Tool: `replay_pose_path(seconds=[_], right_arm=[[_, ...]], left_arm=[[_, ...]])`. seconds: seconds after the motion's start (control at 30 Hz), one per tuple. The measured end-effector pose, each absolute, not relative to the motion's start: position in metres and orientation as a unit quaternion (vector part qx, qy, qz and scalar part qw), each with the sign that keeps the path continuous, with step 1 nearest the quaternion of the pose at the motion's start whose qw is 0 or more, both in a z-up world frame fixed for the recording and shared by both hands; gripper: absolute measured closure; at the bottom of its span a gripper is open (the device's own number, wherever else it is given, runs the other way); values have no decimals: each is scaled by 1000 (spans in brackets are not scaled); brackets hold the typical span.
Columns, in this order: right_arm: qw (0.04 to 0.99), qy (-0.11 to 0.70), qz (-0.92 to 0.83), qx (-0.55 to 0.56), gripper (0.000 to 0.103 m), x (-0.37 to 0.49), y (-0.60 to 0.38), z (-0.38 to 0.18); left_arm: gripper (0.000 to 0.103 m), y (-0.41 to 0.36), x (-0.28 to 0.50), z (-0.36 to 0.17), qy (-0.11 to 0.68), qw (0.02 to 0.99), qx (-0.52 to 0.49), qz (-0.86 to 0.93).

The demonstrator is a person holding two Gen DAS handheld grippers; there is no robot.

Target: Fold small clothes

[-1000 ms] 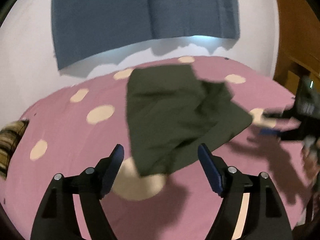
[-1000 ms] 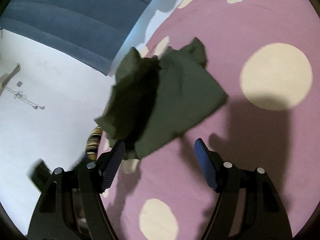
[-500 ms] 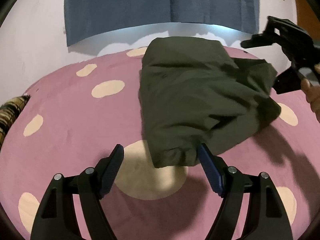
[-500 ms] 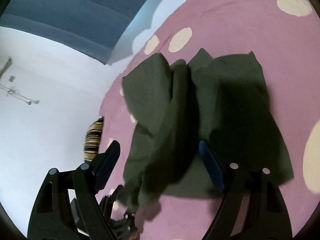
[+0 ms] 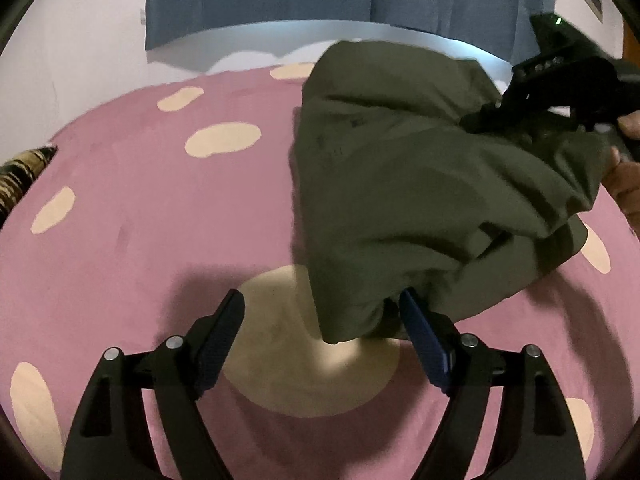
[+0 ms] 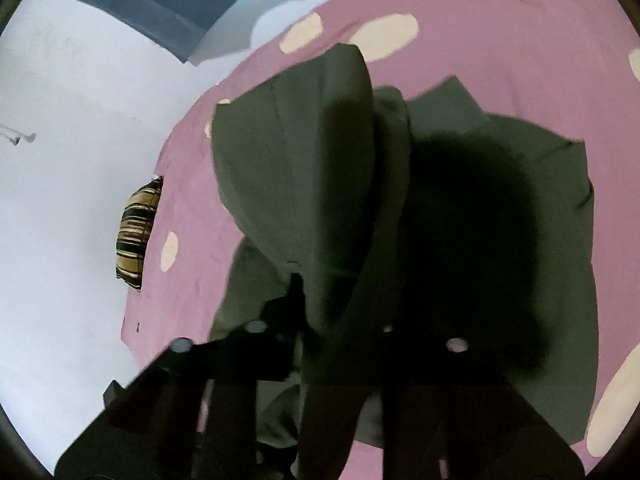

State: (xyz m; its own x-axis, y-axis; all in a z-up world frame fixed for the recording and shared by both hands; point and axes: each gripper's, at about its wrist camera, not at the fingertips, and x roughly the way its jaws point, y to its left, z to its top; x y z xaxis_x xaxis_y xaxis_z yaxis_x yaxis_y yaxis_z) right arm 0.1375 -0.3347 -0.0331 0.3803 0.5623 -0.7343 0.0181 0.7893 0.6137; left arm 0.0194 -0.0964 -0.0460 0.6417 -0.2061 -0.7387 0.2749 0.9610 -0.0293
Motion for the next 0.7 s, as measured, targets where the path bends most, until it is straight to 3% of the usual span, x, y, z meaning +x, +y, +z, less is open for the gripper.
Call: replay_pose_path(seconds=[0.43, 0.7], right_arm=[[826, 454, 242, 231, 98, 146, -280, 64], [831, 435, 224, 265, 99, 137, -332, 60]], left_arm=[[24, -91, 33, -47, 413, 904, -7, -111], [19, -100, 35, -47, 402, 910, 8, -106]])
